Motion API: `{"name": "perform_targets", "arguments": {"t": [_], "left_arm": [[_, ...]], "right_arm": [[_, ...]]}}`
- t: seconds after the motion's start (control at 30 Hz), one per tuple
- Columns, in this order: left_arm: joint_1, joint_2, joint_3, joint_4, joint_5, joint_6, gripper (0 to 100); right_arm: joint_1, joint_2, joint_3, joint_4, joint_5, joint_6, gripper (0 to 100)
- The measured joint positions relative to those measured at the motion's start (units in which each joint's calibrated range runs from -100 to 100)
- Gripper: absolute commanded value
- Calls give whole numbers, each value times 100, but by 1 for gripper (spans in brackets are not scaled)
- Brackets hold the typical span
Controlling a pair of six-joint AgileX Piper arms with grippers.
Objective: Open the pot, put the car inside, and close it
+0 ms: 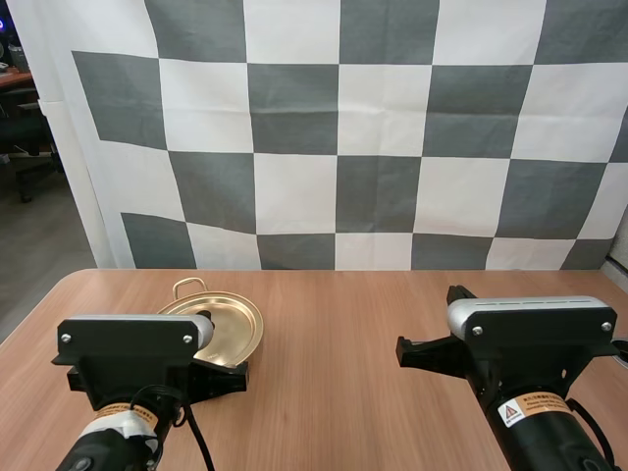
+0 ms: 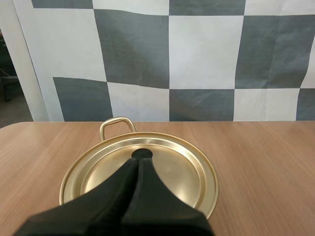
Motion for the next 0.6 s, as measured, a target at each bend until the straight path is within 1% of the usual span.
{"name": "perform_targets", "arguments": {"t": [0.13,0.23,0.4,0.6], "left_arm": [[0,0,0,0,0,0,0],[0,0,0,0,0,0,0],[0,0,0,0,0,0,0],[0,0,0,0,0,0,0]], "right_arm": [[0,0,0,0,725,0,0],[0,0,0,0,836,0,0],[0,-95,0,-94,1609,0,0],[0,-95,0,-94,1694,0,0]]}}
